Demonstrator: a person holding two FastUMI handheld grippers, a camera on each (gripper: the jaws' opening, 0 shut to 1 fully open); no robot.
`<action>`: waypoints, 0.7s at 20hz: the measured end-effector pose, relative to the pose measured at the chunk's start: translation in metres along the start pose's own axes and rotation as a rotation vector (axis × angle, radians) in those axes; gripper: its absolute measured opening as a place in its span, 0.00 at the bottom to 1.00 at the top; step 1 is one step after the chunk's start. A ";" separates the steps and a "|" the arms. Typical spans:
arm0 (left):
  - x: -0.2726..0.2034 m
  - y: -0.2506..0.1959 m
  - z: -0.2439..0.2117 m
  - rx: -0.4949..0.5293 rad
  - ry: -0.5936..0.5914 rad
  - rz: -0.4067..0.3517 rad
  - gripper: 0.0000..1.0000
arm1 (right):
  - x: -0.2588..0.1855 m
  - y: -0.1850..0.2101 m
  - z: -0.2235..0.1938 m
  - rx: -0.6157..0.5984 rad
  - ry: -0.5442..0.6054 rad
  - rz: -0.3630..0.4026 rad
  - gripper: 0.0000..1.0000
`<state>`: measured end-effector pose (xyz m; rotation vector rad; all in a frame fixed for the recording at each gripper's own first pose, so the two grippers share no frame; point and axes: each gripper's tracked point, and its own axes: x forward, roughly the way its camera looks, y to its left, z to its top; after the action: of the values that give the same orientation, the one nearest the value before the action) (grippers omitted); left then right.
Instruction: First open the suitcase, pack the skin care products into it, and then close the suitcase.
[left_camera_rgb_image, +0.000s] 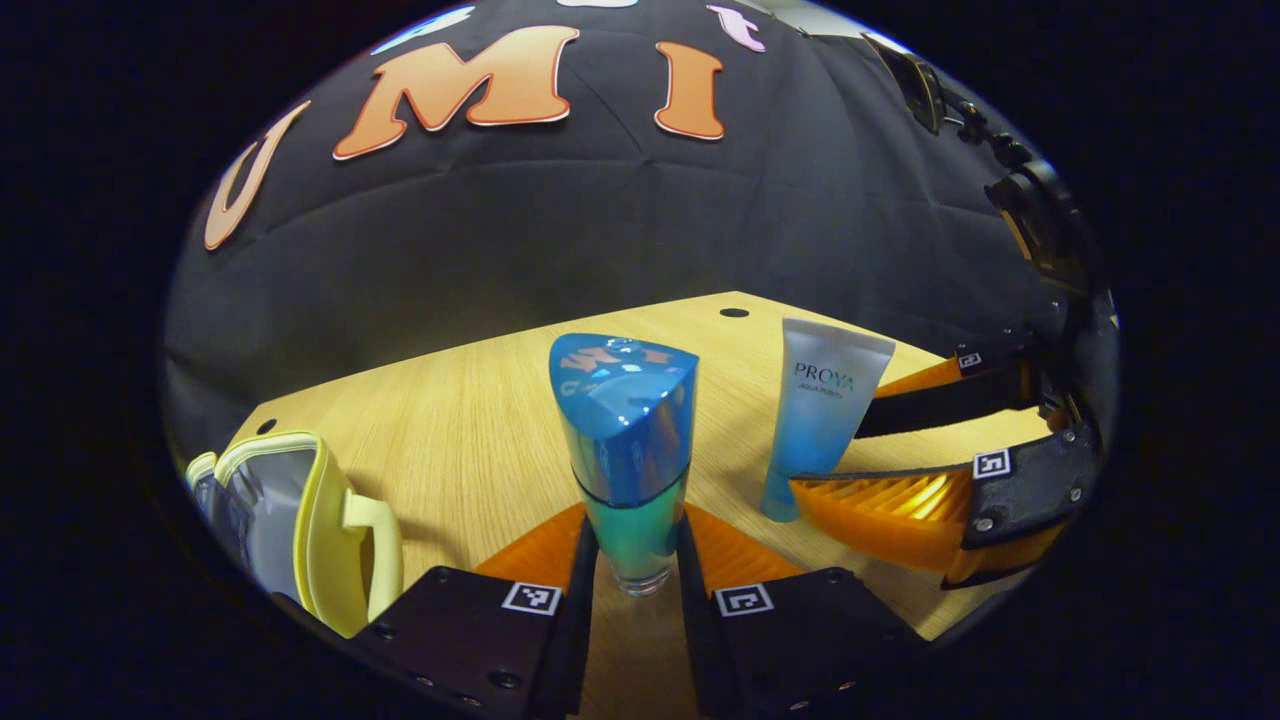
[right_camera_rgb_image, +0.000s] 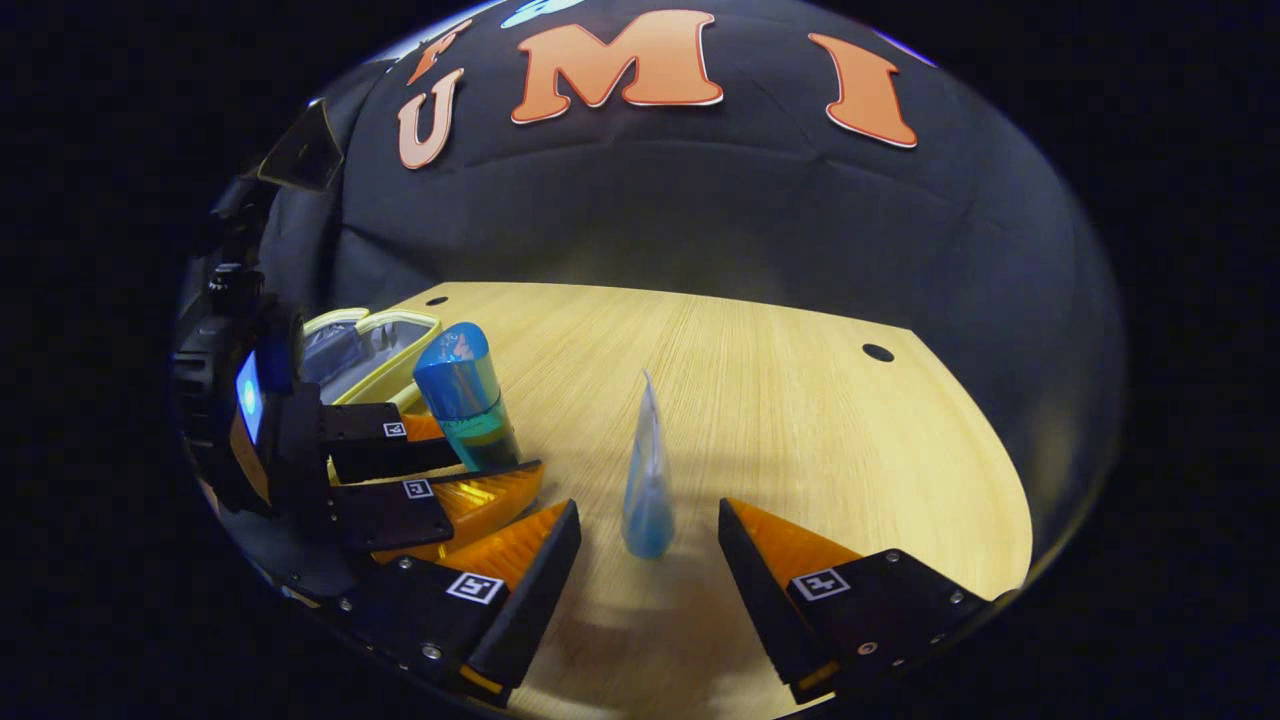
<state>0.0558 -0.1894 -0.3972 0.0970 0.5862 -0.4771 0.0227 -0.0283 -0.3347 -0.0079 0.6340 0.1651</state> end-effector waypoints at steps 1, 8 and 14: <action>-0.002 0.002 0.001 -0.005 0.000 0.009 0.41 | 0.003 0.000 -0.002 0.002 0.007 0.000 0.83; -0.030 0.023 0.043 -0.014 -0.069 0.049 0.41 | 0.011 -0.002 0.004 0.058 0.015 0.008 0.38; -0.067 0.048 0.089 -0.029 -0.121 0.098 0.41 | -0.009 0.017 0.039 0.048 -0.019 0.055 0.34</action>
<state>0.0743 -0.1395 -0.2887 0.0682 0.4674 -0.3760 0.0355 -0.0105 -0.2972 0.0573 0.6196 0.2030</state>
